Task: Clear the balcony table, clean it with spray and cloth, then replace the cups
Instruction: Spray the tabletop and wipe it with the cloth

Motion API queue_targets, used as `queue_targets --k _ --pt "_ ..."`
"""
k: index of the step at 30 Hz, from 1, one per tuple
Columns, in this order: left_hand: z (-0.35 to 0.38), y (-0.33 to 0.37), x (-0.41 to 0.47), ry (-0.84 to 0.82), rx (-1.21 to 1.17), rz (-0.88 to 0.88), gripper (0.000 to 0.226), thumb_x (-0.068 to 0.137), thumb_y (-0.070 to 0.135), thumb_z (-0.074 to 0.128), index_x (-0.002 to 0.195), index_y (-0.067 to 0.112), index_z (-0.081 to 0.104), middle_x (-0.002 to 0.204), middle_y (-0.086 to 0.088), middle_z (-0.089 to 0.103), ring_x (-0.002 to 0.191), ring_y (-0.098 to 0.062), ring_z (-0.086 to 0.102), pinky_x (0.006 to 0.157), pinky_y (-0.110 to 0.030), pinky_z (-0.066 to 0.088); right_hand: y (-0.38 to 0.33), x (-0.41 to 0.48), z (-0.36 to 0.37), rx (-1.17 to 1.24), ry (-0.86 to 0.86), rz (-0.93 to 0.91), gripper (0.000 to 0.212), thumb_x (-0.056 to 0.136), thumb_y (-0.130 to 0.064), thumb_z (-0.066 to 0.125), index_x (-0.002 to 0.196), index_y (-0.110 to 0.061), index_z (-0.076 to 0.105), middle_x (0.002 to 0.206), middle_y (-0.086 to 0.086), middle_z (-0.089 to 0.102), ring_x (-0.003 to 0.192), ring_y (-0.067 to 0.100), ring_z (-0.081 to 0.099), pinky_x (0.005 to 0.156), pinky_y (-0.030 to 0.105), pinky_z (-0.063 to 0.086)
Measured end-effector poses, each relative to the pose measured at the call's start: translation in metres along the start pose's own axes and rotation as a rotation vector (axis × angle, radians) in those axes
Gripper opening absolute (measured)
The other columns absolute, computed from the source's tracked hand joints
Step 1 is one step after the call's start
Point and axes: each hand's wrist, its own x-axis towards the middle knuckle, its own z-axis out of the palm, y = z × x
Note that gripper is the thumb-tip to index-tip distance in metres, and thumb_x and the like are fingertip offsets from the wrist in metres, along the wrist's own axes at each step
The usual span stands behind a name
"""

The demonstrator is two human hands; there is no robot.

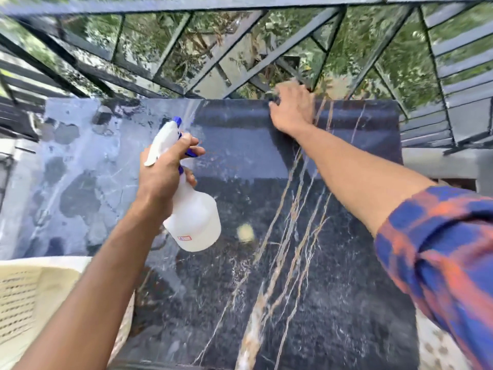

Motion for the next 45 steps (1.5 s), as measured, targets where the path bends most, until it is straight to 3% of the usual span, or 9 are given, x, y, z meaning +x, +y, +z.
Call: queue_targets --k 5,10,15,22,30,34,37,41,45 --pt "-0.034 0.010 0.011 0.033 0.019 0.000 0.020 0.091 0.037 0.065 0.090 0.018 0.071 0.090 -0.003 0.076 0.040 -0.019 0.043 0.050 -0.026 0.041 -0.117 -0.012 0.030 -0.026 -0.088 -0.263 0.053 0.099 -0.043 0.051 0.149 -0.028 0.042 0.161 0.005 0.031 0.149 0.030 0.026 0.122 0.046 0.016" --pt "-0.075 0.021 0.028 0.007 0.031 -0.012 0.021 0.096 0.035 0.063 0.089 0.017 0.071 0.090 -0.002 0.075 0.040 -0.018 0.046 0.045 -0.023 0.042 -0.179 0.008 0.041 -0.061 -0.240 -0.408 0.061 0.103 -0.041 0.049 0.158 -0.025 0.030 0.169 0.010 0.016 0.153 0.034 0.019 0.124 0.045 0.018" --pt "-0.118 0.029 0.048 -0.059 0.030 0.003 0.023 0.097 0.033 0.061 0.096 0.013 0.070 0.094 -0.007 0.074 0.042 -0.020 0.047 0.044 -0.023 0.041 -0.195 -0.024 0.062 -0.093 -0.185 -0.432 0.067 0.103 -0.038 0.051 0.161 -0.021 0.023 0.171 0.008 0.011 0.156 0.034 0.012 0.125 0.049 0.015" --pt "-0.162 0.032 0.062 -0.130 -0.005 -0.007 0.020 0.097 0.032 0.063 0.093 0.014 0.069 0.092 -0.008 0.074 0.040 -0.020 0.045 0.046 -0.023 0.040 -0.163 -0.147 0.100 -0.115 -0.161 -0.723 0.064 0.096 -0.047 0.045 0.153 -0.019 0.040 0.163 0.011 0.032 0.149 0.035 0.032 0.120 0.051 0.027" --pt "-0.189 0.031 0.063 -0.154 -0.051 -0.032 0.021 0.097 0.031 0.063 0.096 0.011 0.069 0.087 -0.006 0.073 0.041 -0.021 0.044 0.046 -0.023 0.041 -0.227 -0.013 0.064 -0.115 -0.126 -0.330 0.063 0.101 -0.045 0.047 0.155 -0.013 0.037 0.164 0.019 0.027 0.150 0.041 0.025 0.122 0.052 0.023" --pt "-0.193 0.028 0.066 -0.149 -0.062 -0.026 0.020 0.097 0.030 0.063 0.093 0.011 0.068 0.089 -0.008 0.073 0.039 -0.020 0.044 0.045 -0.023 0.040 -0.248 -0.036 0.082 -0.106 -0.110 -0.443 0.070 0.091 -0.049 0.045 0.152 -0.014 0.042 0.161 0.017 0.035 0.147 0.040 0.032 0.120 0.051 0.027" --pt "-0.191 0.030 0.066 -0.164 -0.071 -0.030 0.017 0.096 0.029 0.065 0.090 0.013 0.069 0.090 -0.010 0.074 0.040 -0.020 0.044 0.046 -0.024 0.040 -0.211 -0.106 0.093 -0.103 -0.100 -0.540 0.066 0.096 -0.043 0.051 0.155 -0.017 0.038 0.164 0.011 0.031 0.150 0.034 0.028 0.122 0.049 0.024" --pt "-0.190 0.035 0.064 -0.185 -0.086 -0.027 0.017 0.095 0.028 0.066 0.094 0.011 0.070 0.092 -0.012 0.074 0.042 -0.020 0.043 0.048 -0.024 0.040 -0.151 -0.089 0.073 -0.100 0.024 -0.201 0.061 0.099 -0.045 0.046 0.153 -0.018 0.037 0.163 0.014 0.030 0.151 0.034 0.025 0.122 0.052 0.022" --pt "-0.190 0.037 0.064 -0.184 -0.079 -0.003 0.017 0.095 0.028 0.065 0.092 0.013 0.069 0.088 -0.008 0.074 0.044 -0.020 0.044 0.047 -0.024 0.041 -0.179 -0.025 0.053 -0.070 0.058 0.005 0.053 0.102 -0.042 0.047 0.148 -0.015 0.042 0.160 0.019 0.030 0.148 0.040 0.027 0.121 0.051 0.022"
